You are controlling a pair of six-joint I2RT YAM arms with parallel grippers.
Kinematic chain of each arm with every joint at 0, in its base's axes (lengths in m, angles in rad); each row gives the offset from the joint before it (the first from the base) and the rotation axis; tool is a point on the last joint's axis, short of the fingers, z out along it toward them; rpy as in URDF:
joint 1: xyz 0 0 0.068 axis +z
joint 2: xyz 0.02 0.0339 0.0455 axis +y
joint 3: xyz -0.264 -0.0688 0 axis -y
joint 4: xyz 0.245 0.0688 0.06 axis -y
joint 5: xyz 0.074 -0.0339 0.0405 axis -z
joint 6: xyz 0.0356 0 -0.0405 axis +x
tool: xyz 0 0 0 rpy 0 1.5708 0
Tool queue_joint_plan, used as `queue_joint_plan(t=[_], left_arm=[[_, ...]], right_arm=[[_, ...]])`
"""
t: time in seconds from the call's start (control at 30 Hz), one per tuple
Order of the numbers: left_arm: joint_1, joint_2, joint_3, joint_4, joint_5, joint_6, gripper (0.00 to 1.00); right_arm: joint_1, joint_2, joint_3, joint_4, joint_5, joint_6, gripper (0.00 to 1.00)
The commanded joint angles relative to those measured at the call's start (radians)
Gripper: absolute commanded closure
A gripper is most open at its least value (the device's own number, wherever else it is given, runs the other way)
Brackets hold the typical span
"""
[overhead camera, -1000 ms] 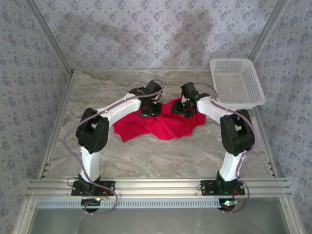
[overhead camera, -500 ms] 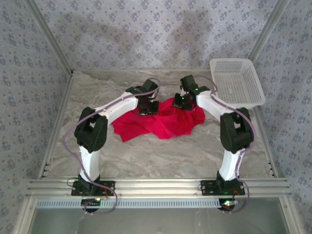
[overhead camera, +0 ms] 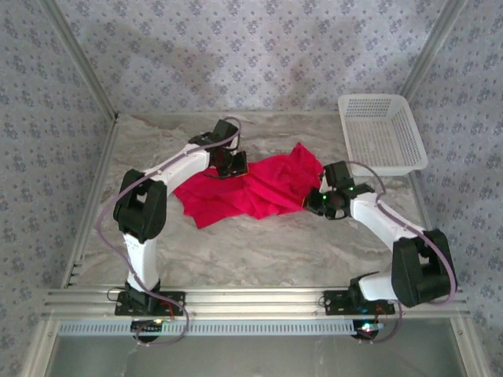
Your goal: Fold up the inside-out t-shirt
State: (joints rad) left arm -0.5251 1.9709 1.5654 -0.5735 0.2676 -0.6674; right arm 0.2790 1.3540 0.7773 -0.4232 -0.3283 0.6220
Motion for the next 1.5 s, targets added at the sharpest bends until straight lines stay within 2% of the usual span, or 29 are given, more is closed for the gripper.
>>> queue_joint_plan(t=[0.0, 0.07, 0.13, 0.33, 0.47, 0.6, 0.87, 0.9, 0.93, 1.07, 1.3, 1.47], left_arm=[[0.008, -0.007, -0.011, -0.011, -0.071, -0.019, 1.0], [-0.01, -0.013, -0.012, -0.006, -0.074, -0.02, 1.0], [-0.03, -0.017, -0.013, -0.003, -0.075, -0.022, 1.0], [-0.061, -0.018, -0.013, 0.002, -0.074, -0.031, 1.0], [-0.059, -0.028, -0.016, -0.005, -0.083, -0.023, 1.0], [-0.058, -0.039, -0.015, -0.015, -0.087, -0.017, 1.0], [-0.058, -0.062, -0.036, -0.001, -0.079, -0.024, 1.0], [-0.057, -0.066, -0.035, -0.003, -0.079, -0.023, 1.0], [-0.057, -0.069, -0.036, -0.005, -0.08, -0.021, 1.0], [-0.057, -0.088, -0.036, -0.013, -0.083, -0.014, 1.0], [-0.061, -0.12, -0.041, 0.023, -0.043, -0.01, 1.0], [-0.083, -0.129, -0.039, 0.062, -0.03, 0.002, 0.92]], right_arm=[[-0.01, 0.01, 0.032, -0.03, 0.03, 0.024, 0.92], [0.007, 0.006, 0.087, -0.07, 0.076, 0.015, 0.76], [0.034, -0.001, 0.145, -0.092, 0.117, 0.016, 0.68], [0.145, 0.075, 0.283, -0.087, 0.158, -0.053, 0.65], [0.183, 0.2, 0.343, -0.063, 0.133, -0.11, 0.57], [0.225, 0.289, 0.403, -0.057, 0.112, -0.144, 0.57], [0.263, 0.49, 0.556, -0.065, 0.213, -0.176, 0.51], [0.26, 0.514, 0.582, -0.075, 0.229, -0.178, 0.53], [0.257, 0.532, 0.602, -0.087, 0.234, -0.182, 0.61], [0.23, 0.535, 0.664, -0.133, 0.243, -0.183, 0.98], [0.135, 0.365, 0.604, -0.167, 0.206, -0.159, 1.0], [0.031, 0.275, 0.466, -0.033, -0.028, -0.069, 1.0]])
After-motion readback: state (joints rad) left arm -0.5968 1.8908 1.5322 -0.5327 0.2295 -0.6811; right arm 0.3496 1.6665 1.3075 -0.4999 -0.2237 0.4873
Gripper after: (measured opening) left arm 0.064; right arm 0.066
